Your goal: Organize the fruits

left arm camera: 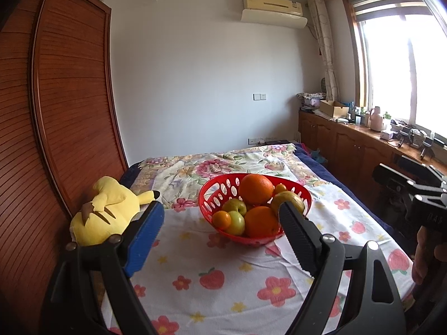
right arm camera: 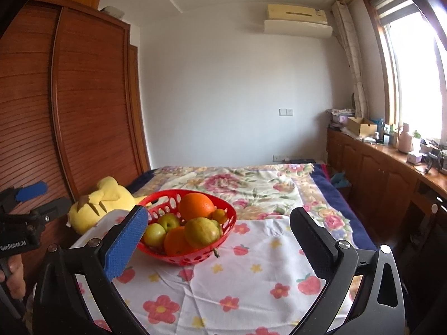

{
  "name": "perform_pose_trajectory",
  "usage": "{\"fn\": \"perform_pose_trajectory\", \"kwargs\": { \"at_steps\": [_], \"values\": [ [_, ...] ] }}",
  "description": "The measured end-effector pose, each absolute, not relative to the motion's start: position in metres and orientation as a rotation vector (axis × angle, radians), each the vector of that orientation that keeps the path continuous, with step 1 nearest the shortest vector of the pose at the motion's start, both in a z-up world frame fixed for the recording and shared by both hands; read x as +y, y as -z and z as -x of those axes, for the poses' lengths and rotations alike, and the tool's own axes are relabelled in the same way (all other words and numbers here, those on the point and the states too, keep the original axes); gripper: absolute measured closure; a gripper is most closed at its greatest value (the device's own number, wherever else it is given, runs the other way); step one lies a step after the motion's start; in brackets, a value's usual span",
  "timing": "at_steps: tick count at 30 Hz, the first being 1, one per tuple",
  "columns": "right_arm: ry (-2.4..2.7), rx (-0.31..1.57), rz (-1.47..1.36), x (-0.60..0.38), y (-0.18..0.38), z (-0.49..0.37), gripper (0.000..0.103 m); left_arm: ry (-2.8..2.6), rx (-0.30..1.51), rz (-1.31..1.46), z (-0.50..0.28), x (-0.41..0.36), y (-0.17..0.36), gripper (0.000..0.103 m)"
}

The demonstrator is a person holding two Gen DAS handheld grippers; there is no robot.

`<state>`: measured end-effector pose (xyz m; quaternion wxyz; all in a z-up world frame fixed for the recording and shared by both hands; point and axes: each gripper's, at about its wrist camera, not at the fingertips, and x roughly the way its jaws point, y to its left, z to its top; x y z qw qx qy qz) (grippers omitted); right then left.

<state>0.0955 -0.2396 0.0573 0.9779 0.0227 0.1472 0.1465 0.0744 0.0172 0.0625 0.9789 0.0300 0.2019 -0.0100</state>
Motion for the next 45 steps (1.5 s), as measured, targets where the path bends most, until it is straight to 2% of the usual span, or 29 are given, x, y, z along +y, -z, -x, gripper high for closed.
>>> {"fn": "perform_pose_trajectory", "kwargs": {
  "at_steps": [16,45],
  "values": [
    [-0.3,0.302,-0.028,-0.24,-0.052,-0.061,0.0,0.042,0.431,-0.038,-0.05,0.016,-0.048,0.018],
    [-0.306,0.315,-0.022,-0.244,-0.044,-0.058,0.0,0.05,0.438,-0.028,-0.046,0.017,-0.042,0.018]
  ]
}}
